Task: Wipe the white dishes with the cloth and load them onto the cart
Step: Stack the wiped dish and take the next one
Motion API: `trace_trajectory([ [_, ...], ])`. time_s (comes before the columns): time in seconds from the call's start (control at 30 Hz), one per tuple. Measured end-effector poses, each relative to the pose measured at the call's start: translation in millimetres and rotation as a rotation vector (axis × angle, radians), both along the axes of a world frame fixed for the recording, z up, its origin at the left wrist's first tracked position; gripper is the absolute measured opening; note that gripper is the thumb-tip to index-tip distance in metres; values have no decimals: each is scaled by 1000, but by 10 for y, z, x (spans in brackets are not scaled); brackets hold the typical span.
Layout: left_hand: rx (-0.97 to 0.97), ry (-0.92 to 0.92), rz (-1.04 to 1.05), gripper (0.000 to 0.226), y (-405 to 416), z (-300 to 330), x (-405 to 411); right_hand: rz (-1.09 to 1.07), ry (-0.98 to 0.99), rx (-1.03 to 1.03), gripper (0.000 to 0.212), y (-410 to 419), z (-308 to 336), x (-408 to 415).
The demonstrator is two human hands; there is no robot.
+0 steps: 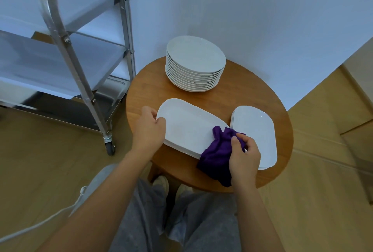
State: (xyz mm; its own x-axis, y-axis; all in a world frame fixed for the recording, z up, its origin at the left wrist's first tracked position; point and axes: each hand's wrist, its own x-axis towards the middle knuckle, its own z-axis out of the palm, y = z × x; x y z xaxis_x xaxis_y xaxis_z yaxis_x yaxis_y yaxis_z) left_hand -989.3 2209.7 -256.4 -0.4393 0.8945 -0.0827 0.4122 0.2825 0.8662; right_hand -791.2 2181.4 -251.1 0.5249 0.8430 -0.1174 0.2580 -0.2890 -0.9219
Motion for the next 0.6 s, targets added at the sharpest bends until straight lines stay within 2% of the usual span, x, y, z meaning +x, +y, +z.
trace_trajectory([
  [0.07,-23,-295,84,17,13,60,-18,-43,69,17,20,1,30,-1],
  [0.13,-129,-622,129,23,39,145,-29,-43,137,-1,33,2,73,-2],
  [0.17,-188,-722,121,24,53,186,-29,-13,164,-25,44,-4,92,13],
  [0.27,-289,-738,43,28,89,254,-4,185,242,-156,66,-33,206,69],
  [0.37,-285,-782,26,37,84,270,27,245,249,-207,65,-34,247,102],
  [0.5,-274,-900,10,40,-27,256,70,-20,138,10,49,-49,245,123],
  [0.53,-266,-926,3,41,-55,247,81,-23,63,74,50,-57,244,125],
  [0.6,-258,-970,-2,43,-117,228,112,112,-76,110,59,-54,226,65],
])
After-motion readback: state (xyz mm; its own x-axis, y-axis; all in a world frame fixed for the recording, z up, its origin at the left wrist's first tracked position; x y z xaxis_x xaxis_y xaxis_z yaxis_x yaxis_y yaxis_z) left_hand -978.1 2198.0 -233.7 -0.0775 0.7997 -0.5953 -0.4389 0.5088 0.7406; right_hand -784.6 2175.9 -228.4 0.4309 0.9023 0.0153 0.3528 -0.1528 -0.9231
